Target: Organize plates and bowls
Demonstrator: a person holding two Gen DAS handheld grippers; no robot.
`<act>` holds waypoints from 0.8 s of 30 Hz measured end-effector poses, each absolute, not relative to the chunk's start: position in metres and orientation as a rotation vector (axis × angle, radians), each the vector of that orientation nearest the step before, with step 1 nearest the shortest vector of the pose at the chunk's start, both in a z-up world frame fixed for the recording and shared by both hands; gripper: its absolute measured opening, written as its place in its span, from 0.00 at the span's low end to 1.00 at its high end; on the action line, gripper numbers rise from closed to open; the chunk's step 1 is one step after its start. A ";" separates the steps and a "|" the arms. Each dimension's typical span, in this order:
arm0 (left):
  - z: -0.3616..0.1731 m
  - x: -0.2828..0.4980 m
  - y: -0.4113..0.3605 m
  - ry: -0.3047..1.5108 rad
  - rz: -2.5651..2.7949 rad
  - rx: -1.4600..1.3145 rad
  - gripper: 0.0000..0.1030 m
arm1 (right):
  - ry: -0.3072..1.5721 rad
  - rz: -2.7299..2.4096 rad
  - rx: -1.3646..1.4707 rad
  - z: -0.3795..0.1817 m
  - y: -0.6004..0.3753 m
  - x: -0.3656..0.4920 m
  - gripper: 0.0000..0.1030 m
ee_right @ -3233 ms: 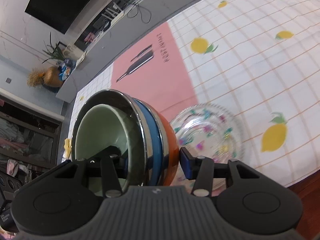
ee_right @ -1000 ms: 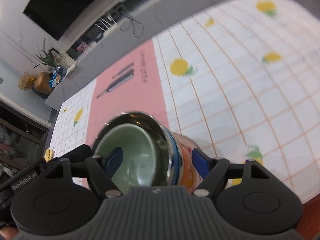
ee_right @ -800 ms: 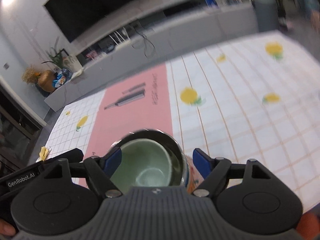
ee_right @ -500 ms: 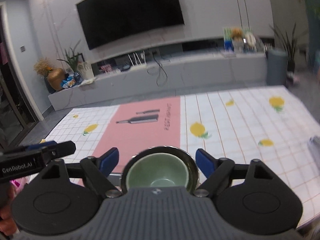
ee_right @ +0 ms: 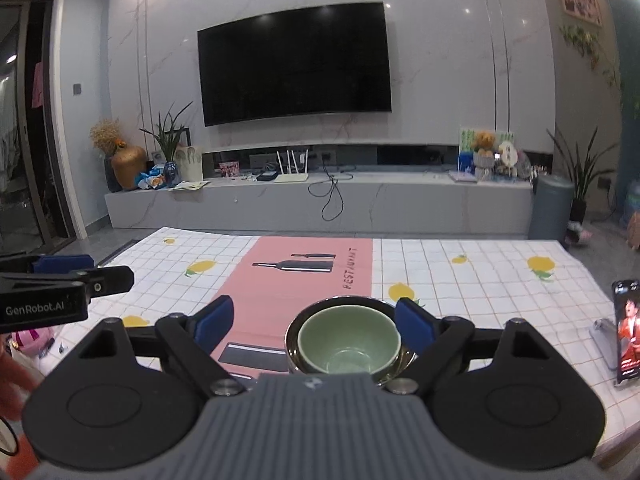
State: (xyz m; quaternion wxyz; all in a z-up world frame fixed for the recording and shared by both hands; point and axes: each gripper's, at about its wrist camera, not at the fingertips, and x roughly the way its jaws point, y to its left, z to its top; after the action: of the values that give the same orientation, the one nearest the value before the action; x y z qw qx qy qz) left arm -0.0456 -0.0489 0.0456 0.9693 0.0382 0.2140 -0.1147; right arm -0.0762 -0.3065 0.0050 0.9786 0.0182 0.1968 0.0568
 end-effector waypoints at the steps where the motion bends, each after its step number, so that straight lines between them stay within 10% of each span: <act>1: 0.043 -0.049 -0.047 0.429 -0.210 0.082 0.67 | 0.386 0.107 0.025 0.004 -0.304 -0.080 0.85; 24: -0.039 -0.053 -0.053 0.656 -0.096 0.105 0.79 | 0.558 0.059 -0.039 -0.069 -0.279 -0.101 0.85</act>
State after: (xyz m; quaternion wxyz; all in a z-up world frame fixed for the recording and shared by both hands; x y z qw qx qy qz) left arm -0.0531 -0.0533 -0.0392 0.9443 0.0514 0.3217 -0.0471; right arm -0.1006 -0.2786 -0.0686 0.9608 -0.0191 0.2752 0.0290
